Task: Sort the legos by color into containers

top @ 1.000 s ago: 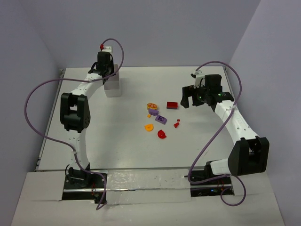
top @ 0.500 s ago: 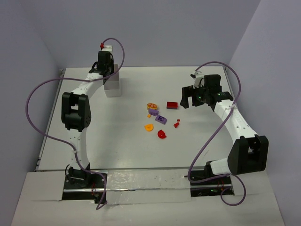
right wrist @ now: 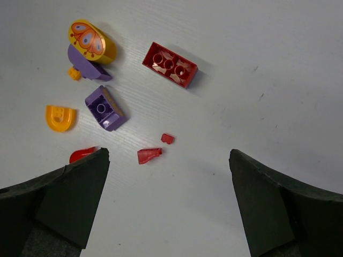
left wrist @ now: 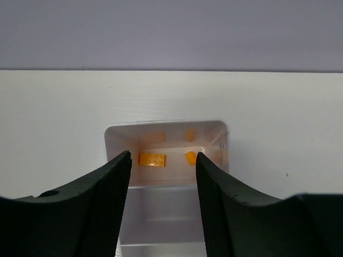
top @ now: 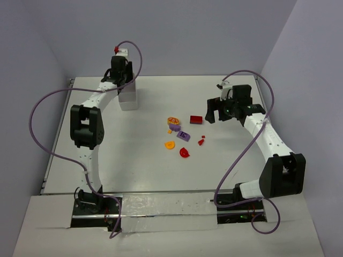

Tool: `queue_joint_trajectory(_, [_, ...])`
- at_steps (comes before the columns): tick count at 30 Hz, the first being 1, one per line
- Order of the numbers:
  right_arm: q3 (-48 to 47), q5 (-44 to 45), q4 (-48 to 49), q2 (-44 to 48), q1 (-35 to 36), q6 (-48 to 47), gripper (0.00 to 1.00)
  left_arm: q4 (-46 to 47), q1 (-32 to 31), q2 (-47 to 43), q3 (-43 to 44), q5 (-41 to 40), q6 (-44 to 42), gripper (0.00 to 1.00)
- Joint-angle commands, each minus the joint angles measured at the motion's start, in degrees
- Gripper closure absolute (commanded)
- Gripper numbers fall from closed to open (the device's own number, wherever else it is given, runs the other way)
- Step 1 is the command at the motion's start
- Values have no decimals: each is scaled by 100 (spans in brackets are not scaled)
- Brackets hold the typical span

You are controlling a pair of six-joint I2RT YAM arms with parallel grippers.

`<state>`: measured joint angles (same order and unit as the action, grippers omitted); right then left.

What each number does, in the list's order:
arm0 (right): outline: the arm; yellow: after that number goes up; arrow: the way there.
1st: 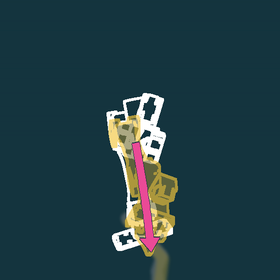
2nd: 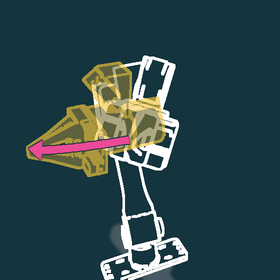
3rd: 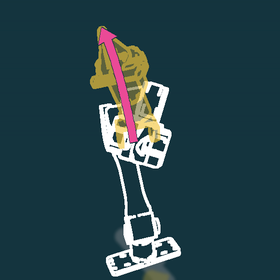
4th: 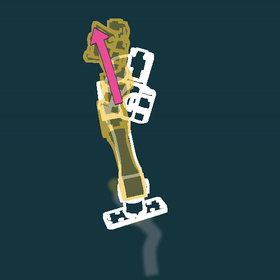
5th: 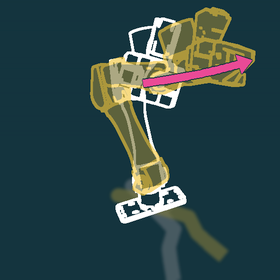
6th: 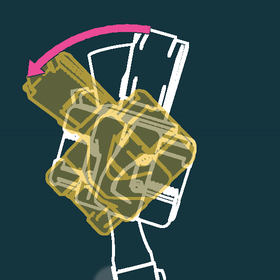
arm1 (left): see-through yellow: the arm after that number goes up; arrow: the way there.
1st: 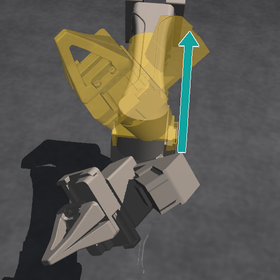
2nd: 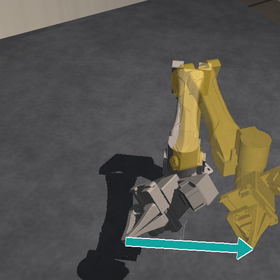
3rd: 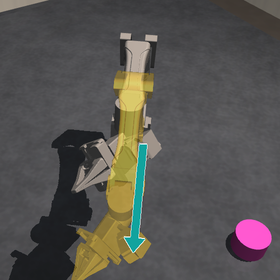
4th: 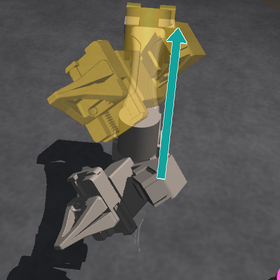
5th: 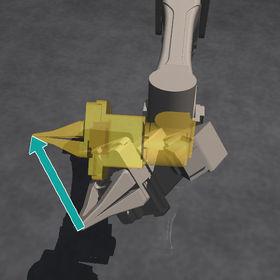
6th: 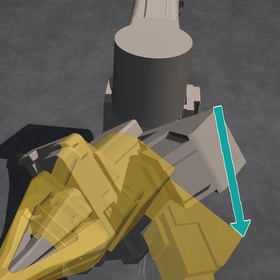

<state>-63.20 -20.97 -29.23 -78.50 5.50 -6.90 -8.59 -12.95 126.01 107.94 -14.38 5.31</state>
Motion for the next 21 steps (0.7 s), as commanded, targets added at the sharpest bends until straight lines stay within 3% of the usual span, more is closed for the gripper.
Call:
queue_joint_trajectory(1, [-213, -65, 4, 7, 44, 30, 0, 365, 10, -672, -105, 588, -60, 43])
queue_joint_trajectory(7, [-236, -74, -46, 98, 31, 108, 0, -332, -197, -2155, -990, 2512, -727, 45])
queue_joint_trajectory(8, [-237, -74, -47, 89, 39, 126, 0, -385, -256, -2177, -1012, 2528, -742, 45])
queue_joint_trajectory(10, [-253, -150, -90, 57, 23, 170, 0, -683, -562, -2728, -1993, 3426, -1098, 44])
queue_joint_trajectory(13, [-239, -206, -107, 36, -3, 164, 0, -1201, -1007, -3293, -2732, 4081, -1956, 39])
queue_joint_trajectory(16, [-219, -206, -126, 45, -20, 153, 0, -1421, -1605, -3508, -3518, 4064, -2275, 39])
queue_joint_trajectory(21, [-272, -259, -188, 36, -66, 206, 0, -1858, -2504, -3036, -3613, 3801, -2386, 37])
